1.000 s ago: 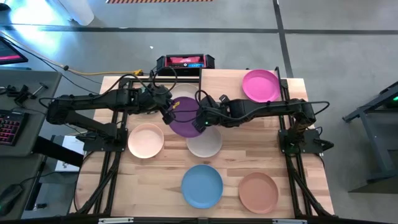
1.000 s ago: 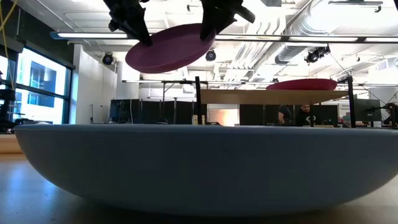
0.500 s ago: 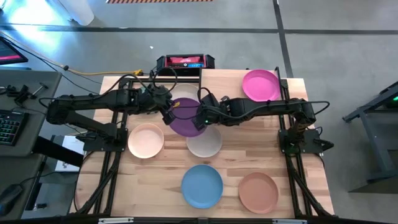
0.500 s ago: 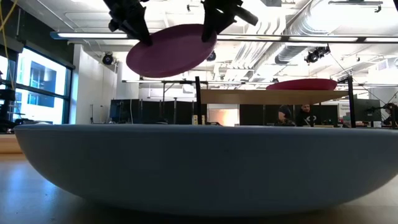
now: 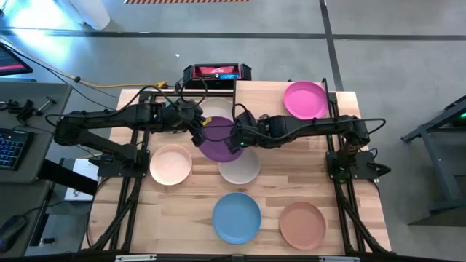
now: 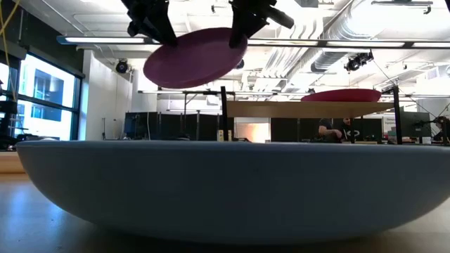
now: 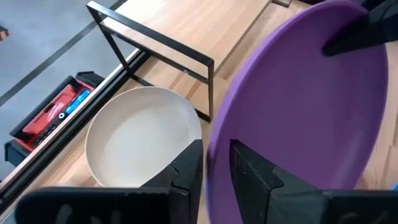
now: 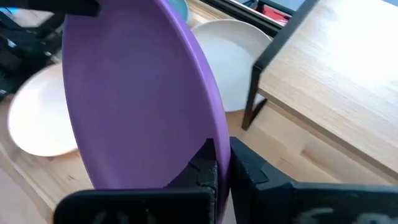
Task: Place and stack plates onto a shelf
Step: Stack the purple plate on top of the pink plate on the shelf
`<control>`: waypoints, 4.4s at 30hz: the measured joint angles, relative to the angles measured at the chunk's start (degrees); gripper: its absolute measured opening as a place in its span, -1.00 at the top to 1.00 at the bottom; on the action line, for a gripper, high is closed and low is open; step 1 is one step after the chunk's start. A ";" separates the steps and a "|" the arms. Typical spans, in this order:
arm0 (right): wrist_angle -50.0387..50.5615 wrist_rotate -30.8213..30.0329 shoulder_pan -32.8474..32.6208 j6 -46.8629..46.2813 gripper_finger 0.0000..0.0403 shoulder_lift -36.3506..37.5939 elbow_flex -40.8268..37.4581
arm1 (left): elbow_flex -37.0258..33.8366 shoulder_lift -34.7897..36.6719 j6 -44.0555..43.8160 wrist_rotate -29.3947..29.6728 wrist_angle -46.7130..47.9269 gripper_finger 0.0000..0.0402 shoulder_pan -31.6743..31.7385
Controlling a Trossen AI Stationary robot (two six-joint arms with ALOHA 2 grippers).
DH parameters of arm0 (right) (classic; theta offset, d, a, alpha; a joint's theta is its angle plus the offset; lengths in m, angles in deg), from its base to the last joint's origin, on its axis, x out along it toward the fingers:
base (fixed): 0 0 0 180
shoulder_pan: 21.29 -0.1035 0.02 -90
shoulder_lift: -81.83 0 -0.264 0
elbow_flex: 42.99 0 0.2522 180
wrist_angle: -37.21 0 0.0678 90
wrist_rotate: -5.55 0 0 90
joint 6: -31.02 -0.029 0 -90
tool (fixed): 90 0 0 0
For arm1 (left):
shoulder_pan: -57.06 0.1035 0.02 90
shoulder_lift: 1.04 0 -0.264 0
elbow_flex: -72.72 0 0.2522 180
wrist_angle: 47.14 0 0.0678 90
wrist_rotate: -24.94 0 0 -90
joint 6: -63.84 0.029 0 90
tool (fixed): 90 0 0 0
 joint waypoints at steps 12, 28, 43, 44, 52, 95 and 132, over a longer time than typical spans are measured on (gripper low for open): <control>8.56 0.48 0.04 -2.54 1.00 1.57 0.03 | 0.04 3.56 3.36 1.03 -5.76 0.59 0.01; 24.61 -0.55 3.19 -3.41 1.00 8.74 0.04 | 0.04 6.04 4.39 -0.47 -5.35 0.61 0.00; 30.41 -6.14 8.72 -1.71 1.00 22.06 0.07 | 0.04 5.79 4.39 -0.51 -5.36 0.61 0.00; 30.41 -6.09 9.73 -1.27 1.00 22.77 0.07 | 0.04 5.79 4.39 -0.51 -5.35 0.61 0.00; 30.43 -5.68 16.58 1.90 1.00 27.92 0.07 | 0.04 5.79 4.41 -0.09 -5.38 0.61 0.00; -0.56 -8.00 27.89 -36.84 1.00 71.68 -57.36 | 0.04 5.79 4.39 0.22 -5.40 0.61 0.04; -7.72 -6.29 31.30 -42.32 1.00 64.20 -62.97 | 0.04 5.79 4.39 -0.20 -5.40 0.61 0.02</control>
